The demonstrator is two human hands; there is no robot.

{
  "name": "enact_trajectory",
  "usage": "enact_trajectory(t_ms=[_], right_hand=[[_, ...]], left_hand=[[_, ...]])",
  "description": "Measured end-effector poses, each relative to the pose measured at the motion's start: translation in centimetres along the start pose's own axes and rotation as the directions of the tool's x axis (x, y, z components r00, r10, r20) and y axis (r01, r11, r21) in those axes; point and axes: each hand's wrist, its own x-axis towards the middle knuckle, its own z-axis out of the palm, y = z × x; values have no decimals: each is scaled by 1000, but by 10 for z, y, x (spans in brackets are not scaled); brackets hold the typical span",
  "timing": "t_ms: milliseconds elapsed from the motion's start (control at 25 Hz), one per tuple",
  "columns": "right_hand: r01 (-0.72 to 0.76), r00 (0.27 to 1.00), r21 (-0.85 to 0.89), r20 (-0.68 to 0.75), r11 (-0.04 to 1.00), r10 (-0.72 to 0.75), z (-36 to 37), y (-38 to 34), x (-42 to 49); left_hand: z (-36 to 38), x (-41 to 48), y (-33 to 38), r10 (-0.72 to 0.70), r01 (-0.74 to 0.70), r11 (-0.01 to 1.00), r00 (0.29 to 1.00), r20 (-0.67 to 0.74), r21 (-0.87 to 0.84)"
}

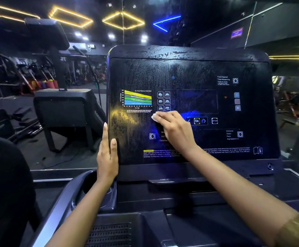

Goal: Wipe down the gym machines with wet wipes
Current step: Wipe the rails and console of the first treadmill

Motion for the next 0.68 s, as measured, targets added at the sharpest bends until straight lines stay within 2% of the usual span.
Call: enact_trajectory(t_ms=[80,240,320,360,440,560,680], right_hand=[[7,1000,-48,1,999,-7,3,-5,-5],[106,993,15,42,994,-106,4,-40,-57],[155,980,68,111,985,-162,2,-53,-82],[153,976,97,142,983,-166,1,-57,-91],[128,969,126,195,984,-151,-3,-56,-106],[88,953,166,272,982,-132,-15,-45,-127],[-16,950,160,310,987,-35,-33,-28,-145]], left_hand=[[-1,2,1,11,-11,1000,1000,25,7],[-9,-4,10,-36,27,997,993,114,77],[-9,-18,17,100,-126,966,988,121,226],[-6,-28,21,200,-237,922,969,145,307],[4,-51,25,338,-406,838,911,236,365],[22,-80,25,408,-533,770,834,372,351],[37,-98,23,446,-636,702,745,496,322]])
